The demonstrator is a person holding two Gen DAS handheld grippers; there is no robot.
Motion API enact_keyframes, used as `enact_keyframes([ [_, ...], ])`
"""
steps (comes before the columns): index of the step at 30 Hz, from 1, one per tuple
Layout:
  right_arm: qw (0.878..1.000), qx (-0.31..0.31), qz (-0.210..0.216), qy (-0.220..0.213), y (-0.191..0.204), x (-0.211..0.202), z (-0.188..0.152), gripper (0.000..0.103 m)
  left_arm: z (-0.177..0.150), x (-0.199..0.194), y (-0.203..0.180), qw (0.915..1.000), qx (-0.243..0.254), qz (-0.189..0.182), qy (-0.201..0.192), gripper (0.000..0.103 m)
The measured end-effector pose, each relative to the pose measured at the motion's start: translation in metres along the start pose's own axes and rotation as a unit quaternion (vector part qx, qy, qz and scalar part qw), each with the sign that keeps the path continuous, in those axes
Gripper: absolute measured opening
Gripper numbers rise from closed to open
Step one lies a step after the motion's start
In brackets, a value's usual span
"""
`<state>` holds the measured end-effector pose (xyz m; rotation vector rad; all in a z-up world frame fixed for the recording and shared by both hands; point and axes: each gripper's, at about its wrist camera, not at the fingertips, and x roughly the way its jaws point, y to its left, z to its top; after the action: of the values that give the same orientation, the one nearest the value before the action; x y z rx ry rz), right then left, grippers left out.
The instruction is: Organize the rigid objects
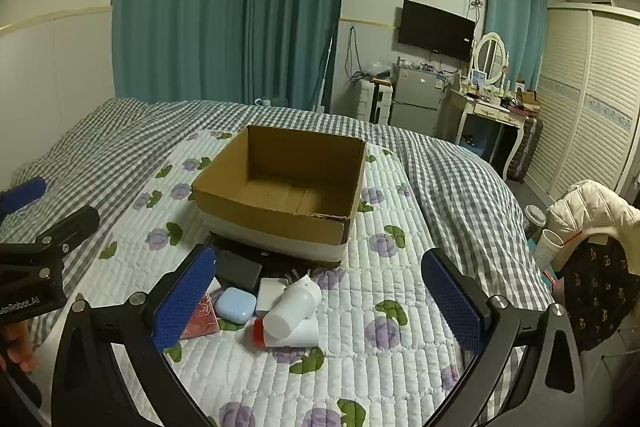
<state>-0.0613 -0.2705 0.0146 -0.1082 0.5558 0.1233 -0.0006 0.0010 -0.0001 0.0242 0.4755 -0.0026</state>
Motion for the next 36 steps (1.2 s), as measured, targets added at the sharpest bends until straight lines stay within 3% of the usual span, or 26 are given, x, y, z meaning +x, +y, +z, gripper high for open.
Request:
enact_keyframes([
  [36, 1.000, 0.003, -0.002, 0.009, -0.001, 0.007, -0.003, 0.103, 0.000, -0.001, -0.001, 1.0000, 0.001, 0.006, -0.005, 0.103],
])
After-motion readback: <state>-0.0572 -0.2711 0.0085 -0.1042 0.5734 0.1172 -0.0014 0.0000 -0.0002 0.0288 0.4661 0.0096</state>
